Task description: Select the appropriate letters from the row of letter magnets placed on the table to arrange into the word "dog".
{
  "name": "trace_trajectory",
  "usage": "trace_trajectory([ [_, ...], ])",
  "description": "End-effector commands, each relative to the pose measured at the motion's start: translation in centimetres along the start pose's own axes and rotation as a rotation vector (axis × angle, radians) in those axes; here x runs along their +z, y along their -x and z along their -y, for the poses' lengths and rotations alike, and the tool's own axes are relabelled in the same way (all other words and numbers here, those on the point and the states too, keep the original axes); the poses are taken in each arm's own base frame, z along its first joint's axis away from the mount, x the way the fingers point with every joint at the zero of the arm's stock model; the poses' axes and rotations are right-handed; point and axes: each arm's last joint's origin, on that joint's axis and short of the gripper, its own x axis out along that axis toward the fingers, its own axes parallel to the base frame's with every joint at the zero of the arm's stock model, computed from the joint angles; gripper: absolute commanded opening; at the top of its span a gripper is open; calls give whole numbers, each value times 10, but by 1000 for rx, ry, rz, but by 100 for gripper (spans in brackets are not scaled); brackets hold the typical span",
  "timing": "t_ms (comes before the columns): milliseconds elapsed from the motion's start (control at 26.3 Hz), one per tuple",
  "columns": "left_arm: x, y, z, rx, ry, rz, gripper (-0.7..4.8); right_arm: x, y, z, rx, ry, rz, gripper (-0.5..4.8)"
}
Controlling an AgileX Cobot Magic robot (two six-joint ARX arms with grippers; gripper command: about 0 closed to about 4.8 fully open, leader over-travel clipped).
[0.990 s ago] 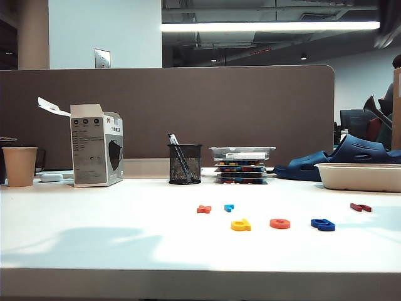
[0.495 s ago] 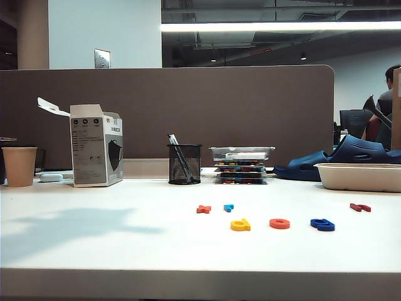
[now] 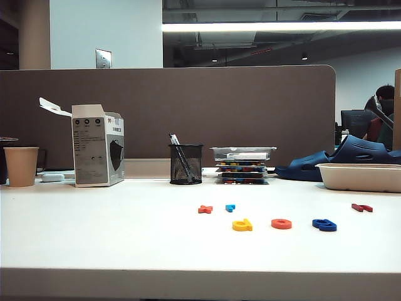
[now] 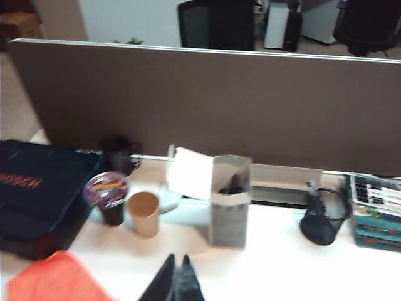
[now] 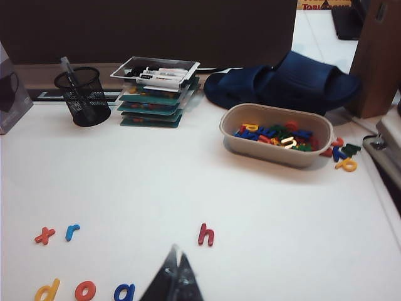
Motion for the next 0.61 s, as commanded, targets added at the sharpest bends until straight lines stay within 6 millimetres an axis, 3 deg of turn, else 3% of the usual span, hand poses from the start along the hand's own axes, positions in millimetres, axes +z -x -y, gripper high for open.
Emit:
trace_trajectory([
  [38, -17, 23, -7, 13, 3, 19, -6, -14, 2, 3, -23, -48, 39, -7],
  [152, -49, 40, -8, 8, -8, 2, -6, -23, 5, 5, -31, -51, 64, -6],
  [305, -118, 79, -11, -14, 27, 21, -6, -41, -2, 5, 3, -40, 101, -6],
  [419, -152, 97, -12, -55, 29, 45, -6, -53, -11, 5, 25, -40, 105, -6],
  [609, -191, 110, -13, -65, 37, 80, -6, -65, -19, 5, 27, -39, 90, -6],
])
